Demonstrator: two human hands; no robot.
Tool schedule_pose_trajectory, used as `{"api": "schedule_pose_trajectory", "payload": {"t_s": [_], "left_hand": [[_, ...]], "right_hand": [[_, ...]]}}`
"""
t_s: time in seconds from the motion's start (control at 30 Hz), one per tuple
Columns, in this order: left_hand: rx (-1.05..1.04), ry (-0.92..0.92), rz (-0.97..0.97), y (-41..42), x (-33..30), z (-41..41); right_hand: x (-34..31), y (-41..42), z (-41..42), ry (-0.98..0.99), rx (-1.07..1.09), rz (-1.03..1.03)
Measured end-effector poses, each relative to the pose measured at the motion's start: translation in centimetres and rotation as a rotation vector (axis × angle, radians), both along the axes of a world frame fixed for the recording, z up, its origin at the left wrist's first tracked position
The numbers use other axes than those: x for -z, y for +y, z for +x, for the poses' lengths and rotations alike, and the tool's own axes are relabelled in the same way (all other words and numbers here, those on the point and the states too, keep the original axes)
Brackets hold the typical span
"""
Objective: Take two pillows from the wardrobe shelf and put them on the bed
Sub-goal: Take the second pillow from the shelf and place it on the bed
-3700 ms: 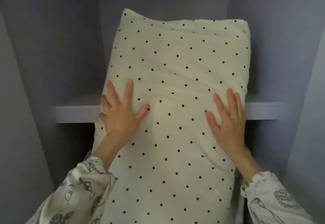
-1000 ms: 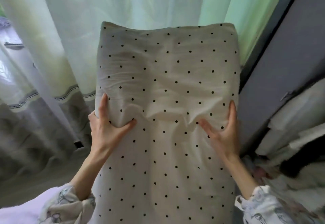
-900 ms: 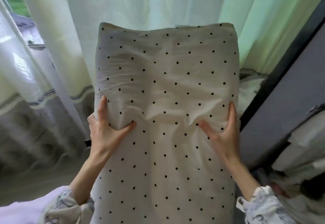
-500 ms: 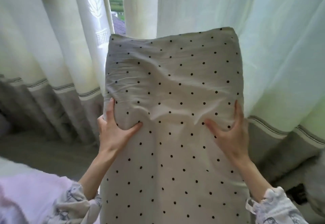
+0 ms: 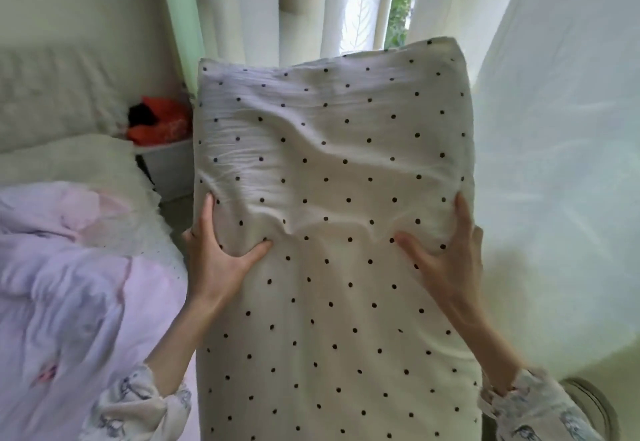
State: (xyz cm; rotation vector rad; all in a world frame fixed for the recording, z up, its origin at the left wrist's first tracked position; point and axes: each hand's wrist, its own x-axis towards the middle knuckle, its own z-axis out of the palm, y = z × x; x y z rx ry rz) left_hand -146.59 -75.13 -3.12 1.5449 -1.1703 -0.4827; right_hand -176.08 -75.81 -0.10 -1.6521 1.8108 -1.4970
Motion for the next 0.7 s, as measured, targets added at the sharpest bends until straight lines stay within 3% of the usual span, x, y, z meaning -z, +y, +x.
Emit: {"api": "schedule_pose_trajectory", "payload": {"t_s": [0.17, 0.33, 0.7], "left_hand": [[-0.246, -0.091, -0.041, -1.7, 0.5, 3.8], [-0.348, -0.056, -0.095, -5.4, 1.4, 7.8], [-0.639, 0.03, 0.018, -16.6, 1.5, 15.7]], "right_hand": [[1.3, -7.7, 4.8, -0.036, -0.247, 0.021], [2.1, -16.3, 9.9, 0.015, -0.475, -0.004], [1.0, -34.7, 21.4, 0.027, -0.743, 0.07]]}}
